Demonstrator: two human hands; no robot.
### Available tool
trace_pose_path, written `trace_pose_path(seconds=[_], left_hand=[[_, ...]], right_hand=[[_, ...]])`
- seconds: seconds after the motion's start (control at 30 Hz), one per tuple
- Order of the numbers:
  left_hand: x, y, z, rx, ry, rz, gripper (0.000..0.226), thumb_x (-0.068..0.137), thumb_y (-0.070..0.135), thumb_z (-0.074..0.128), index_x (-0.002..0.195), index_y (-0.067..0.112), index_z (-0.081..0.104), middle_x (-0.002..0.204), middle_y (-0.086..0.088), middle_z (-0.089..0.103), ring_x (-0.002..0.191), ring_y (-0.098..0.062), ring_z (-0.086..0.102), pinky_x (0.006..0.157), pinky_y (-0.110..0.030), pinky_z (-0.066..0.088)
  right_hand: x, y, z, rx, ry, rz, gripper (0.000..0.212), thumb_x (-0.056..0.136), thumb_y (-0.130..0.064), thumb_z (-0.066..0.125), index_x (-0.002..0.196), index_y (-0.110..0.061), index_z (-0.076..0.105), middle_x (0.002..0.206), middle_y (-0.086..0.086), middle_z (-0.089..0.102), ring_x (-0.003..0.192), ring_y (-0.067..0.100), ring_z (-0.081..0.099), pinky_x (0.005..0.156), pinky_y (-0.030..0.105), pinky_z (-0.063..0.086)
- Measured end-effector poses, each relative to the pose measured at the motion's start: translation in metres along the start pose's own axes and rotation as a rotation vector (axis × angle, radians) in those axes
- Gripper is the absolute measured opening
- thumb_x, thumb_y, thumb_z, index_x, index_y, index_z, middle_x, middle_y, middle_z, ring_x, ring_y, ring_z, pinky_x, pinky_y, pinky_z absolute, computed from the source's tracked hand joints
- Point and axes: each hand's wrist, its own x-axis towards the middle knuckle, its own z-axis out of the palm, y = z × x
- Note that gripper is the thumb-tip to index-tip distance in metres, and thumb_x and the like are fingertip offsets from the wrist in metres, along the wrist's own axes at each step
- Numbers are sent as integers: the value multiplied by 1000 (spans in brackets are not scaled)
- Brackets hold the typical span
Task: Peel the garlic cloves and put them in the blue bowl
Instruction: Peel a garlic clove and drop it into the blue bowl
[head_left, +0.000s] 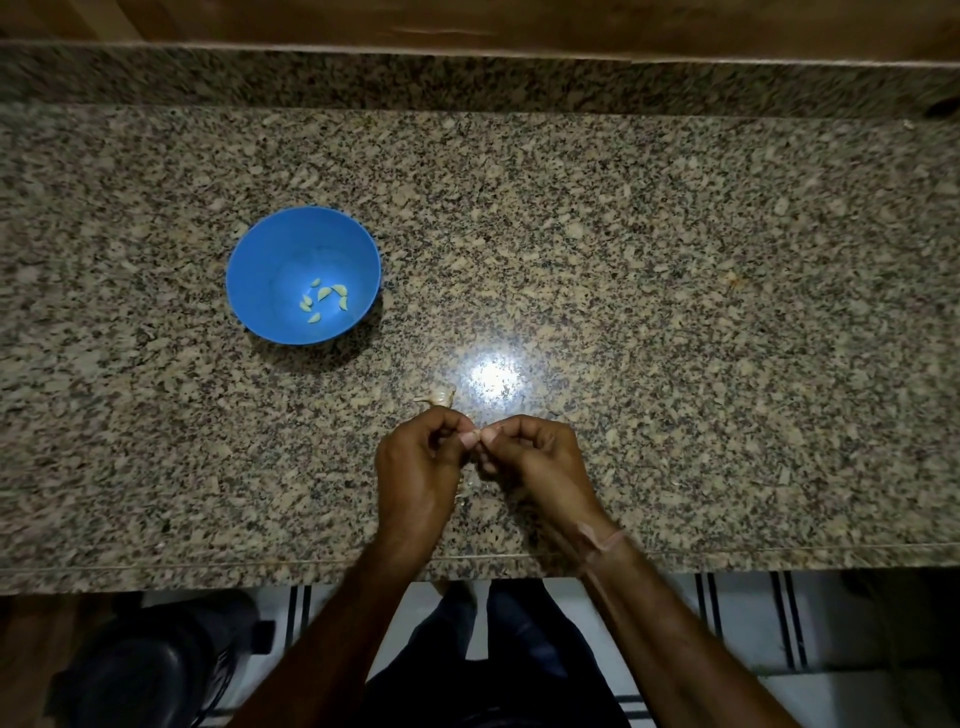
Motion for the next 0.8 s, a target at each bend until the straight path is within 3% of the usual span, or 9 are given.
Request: trace_pose_path(seconds=[0.1,0.2,0.27,0.33,0.4,0.57,0.7,0.8], left_hand=[[1,-4,3,-124,-33,-155,14,90,6,75,83,18,76,77,4,76,74,-11,72,70,-25,58],[2,-7,3,-382,-116,-387,9,94,5,72,88,8,78,78,-12,73,72,-25,62,68,-34,52],[2,-8,4,-304,-62,-306,10,93,5,72,86,10,77,74,-4,74,69,-18,65,67,-30,53],[-1,-1,2,-130,-1,-120,15,91,3,73,84,16,75,75,6,74,70,-5,70,67,-19,55],[-2,2,2,-119,4,-42,17,91,1,71,85,17,73,77,8,75,73,-2,71,67,-17,56],[3,-7,3,-275,-41,-104,17,91,-1,70,88,16,75,82,-1,76,82,-26,73,76,-39,62],[1,-7,7,-417,-43,-187,13,94,-5,67,91,7,72,82,-5,76,77,-17,72,72,-27,60],[2,-8,10,-535,-46,-295,10,97,-4,64,96,2,71,87,-13,74,82,-21,71,77,-32,61]], right_hand=[[-4,3,4,82,45,38,13,94,-5,74,85,5,71,86,25,72,80,33,66,80,40,57],[-7,3,5,-153,62,-179,11,94,-12,75,87,-4,77,86,15,77,83,37,73,79,43,61],[-6,3,6,-104,69,-108,13,93,-12,75,83,-4,76,85,17,76,80,33,70,76,44,60],[-3,-1,10,65,57,83,16,93,-7,73,78,-3,73,82,19,72,76,27,66,74,38,58],[-2,-5,13,191,51,238,15,94,-3,71,79,-4,71,80,15,73,73,20,67,75,32,58],[-1,-5,15,296,83,295,13,97,-4,66,87,-1,72,78,12,72,68,17,66,76,31,58],[0,-5,17,308,98,294,13,98,-5,65,90,0,73,79,12,71,67,17,66,73,30,58],[-1,-3,18,295,95,275,12,98,-7,67,89,-1,73,80,13,73,68,16,67,72,29,59]])
